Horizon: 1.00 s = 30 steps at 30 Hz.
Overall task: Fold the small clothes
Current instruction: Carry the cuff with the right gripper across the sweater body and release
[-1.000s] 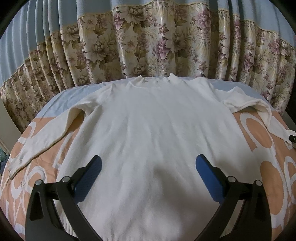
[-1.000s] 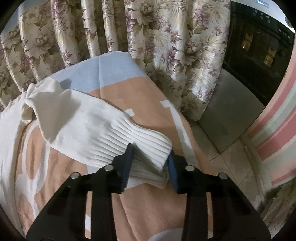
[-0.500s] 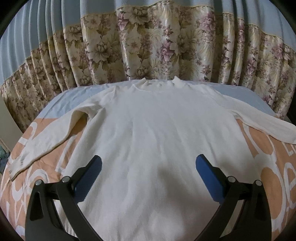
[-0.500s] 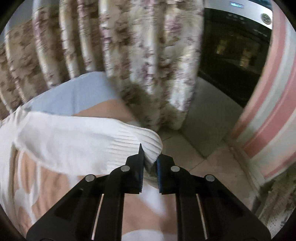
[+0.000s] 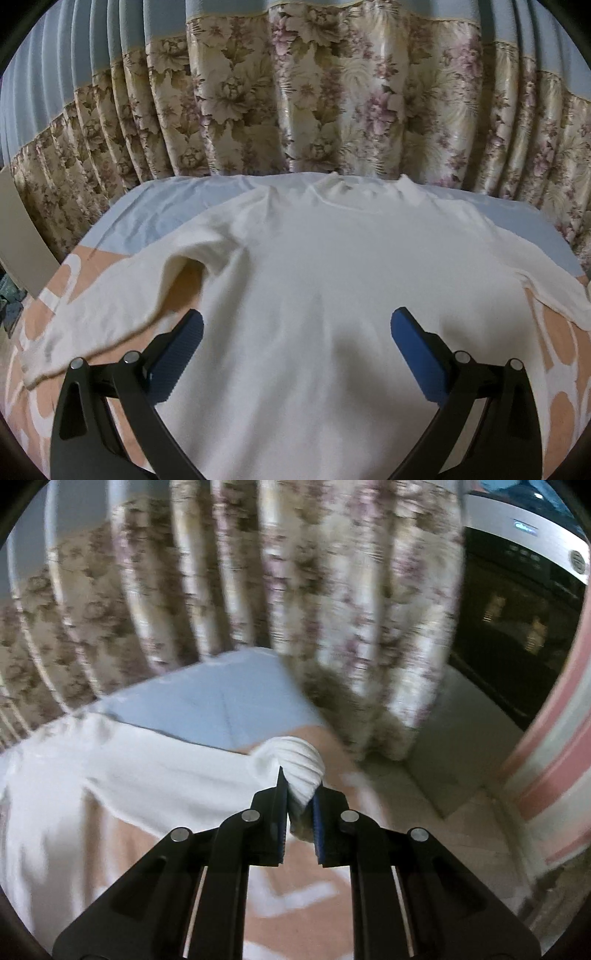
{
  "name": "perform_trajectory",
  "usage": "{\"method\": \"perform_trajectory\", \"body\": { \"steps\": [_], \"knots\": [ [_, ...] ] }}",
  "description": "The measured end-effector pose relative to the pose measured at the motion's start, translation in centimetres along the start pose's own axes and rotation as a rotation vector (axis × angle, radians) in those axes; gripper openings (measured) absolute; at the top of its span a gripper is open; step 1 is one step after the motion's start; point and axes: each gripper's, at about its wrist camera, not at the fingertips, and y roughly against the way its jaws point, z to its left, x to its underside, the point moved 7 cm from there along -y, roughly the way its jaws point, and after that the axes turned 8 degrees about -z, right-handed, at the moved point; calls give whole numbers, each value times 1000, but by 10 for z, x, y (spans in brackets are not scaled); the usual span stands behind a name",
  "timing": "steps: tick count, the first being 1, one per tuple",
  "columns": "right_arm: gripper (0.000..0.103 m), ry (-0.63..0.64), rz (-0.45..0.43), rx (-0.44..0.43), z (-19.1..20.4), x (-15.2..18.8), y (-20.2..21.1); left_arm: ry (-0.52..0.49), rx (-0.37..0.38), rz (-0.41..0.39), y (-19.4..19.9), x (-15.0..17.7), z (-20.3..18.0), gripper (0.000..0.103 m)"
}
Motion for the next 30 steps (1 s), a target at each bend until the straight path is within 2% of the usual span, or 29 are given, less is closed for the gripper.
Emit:
{"method": "perform_trajectory", "body": {
  "steps": [3,6,13,17,25,30],
  "knots": [
    [12,-21,17,-84,41,-3,-9,-13,6,3,-9,-5,11,102],
    [12,-6,47,-174,99,-1,-26,-41,10,0,-18,-11,20,102],
    [12,36,127,-307,213,23,-49,-54,-4,-6,-39,-23,50,102],
    [12,55,157,-360,270,34,-57,-40,-12,0,-48,-24,68,102],
    [12,24,198,-417,354,40,-78,-29,-24,21,-61,-17,91,102],
    [12,35,221,-493,411,44,-79,-15,-35,29,-67,-14,104,101]
  ]
}}
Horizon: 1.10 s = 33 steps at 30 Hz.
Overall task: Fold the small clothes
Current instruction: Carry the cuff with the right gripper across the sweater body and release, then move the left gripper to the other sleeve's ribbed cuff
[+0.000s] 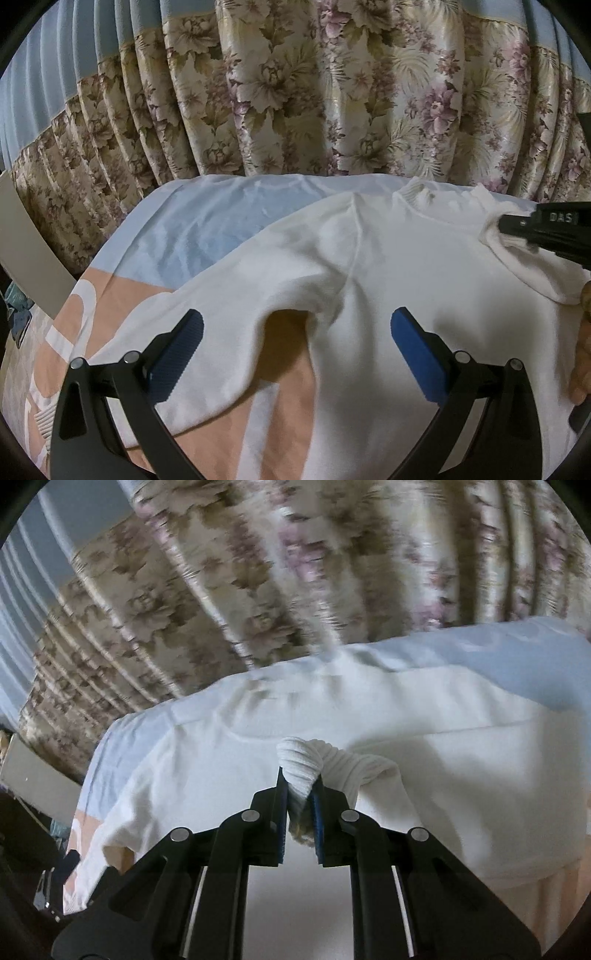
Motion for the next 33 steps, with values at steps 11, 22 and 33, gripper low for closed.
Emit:
{"method": "perform_trajectory", "body": {
  "steps": [11,22,33],
  "knots": [
    [15,43,80,-65,59,24,-41,45,-34,14,-11,3,30,101],
    [17,87,115,-115,103,44,-64,73,-54,30,-17,7,49,101],
    [36,194,-37,-64,93,19,-6,78,-52,12,-5,2,50,101]
  ]
}}
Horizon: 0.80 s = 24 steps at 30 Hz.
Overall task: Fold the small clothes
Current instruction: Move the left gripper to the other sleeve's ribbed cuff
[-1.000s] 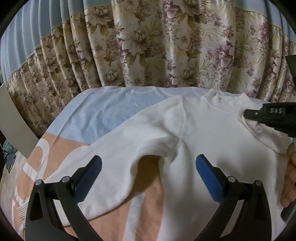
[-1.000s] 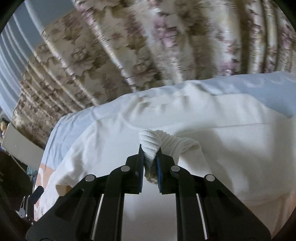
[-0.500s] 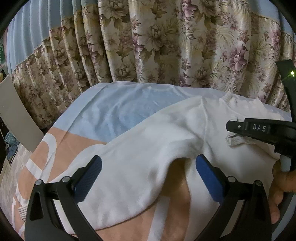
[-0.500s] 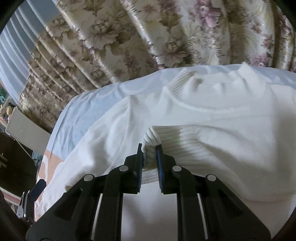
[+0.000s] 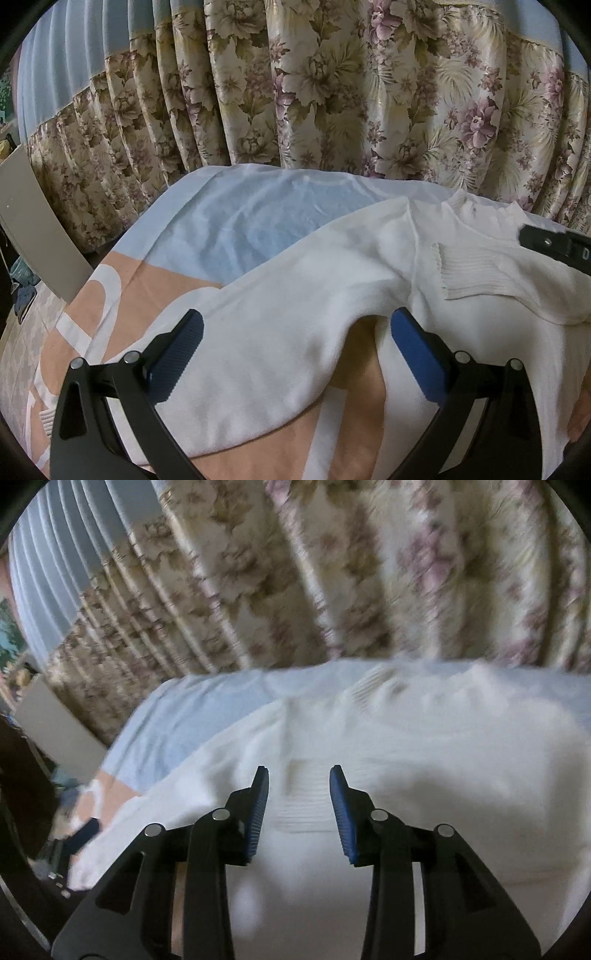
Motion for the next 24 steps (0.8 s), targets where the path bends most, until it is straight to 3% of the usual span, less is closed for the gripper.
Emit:
{"method": "perform_trajectory", "body": {
  "steps": [7,14,19,24],
  "knots": [
    [36,-15,3,120,-61,10,27,-2,-1,3,17,7,2,102],
    [36,23,-39,200,-73,20,77,15,-2,-7,47,15,7,102],
    [52,57,-65,248,-68,30,114,31,1,1,70,29,14,102],
    [57,72,-89,316,-62,44,152,36,-21,1,95,48,27,102]
  ]
}}
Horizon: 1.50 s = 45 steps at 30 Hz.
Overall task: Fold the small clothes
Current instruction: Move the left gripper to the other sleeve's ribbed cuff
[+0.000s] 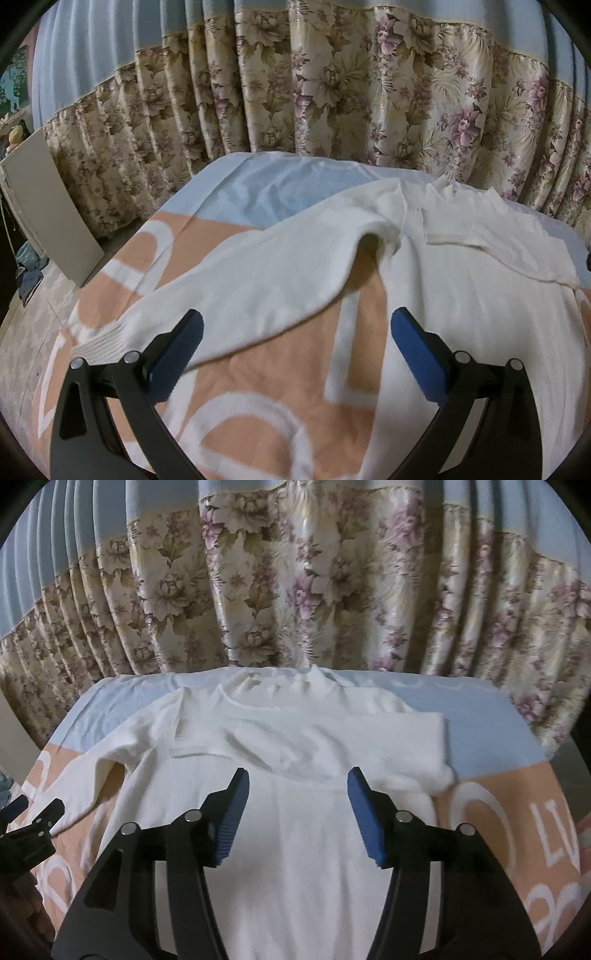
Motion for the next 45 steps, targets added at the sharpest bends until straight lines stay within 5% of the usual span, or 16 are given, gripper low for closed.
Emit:
{"method": "perform_trajectory", "body": {
  "steps": [11,22,38,45],
  "knots": [
    [59,7,-1,-4,15,30,58,41,-49,28,33,49,53,102],
    [62,38,27,-76,60,65,82,102,-197,60,44,97,136,101],
    [65,77,59,-154,107,99,98,264,-54,113,7,94,197,101],
    [66,67,68,-153,109,103,98,264,-103,108,5,96,202,101]
  ]
}}
